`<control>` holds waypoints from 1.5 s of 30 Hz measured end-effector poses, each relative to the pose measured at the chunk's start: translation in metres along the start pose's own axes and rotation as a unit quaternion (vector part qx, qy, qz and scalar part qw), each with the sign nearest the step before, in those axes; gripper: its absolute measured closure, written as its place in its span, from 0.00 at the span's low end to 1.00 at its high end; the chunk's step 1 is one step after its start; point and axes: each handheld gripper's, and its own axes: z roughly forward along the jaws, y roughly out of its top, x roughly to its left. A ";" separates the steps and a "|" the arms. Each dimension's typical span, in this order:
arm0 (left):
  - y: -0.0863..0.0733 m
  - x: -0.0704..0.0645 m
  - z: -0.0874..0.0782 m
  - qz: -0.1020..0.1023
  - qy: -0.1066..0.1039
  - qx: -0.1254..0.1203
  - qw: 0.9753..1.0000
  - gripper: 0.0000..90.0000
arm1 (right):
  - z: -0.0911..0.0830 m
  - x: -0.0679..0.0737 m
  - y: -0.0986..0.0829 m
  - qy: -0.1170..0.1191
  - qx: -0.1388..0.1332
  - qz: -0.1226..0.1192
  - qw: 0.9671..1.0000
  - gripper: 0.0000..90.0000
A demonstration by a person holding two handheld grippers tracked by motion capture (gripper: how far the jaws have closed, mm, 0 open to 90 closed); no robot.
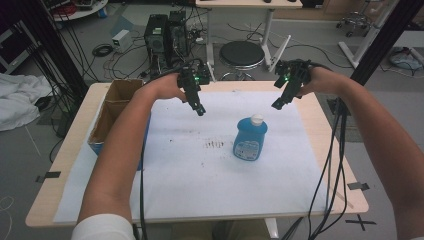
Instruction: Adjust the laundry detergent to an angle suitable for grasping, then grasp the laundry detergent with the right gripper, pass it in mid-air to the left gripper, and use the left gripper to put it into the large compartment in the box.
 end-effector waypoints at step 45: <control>-0.005 -0.010 -0.001 0.014 0.001 -0.006 1.000 0.05 | -0.012 0.042 -0.055 -0.011 -0.073 0.037 0.997 0.02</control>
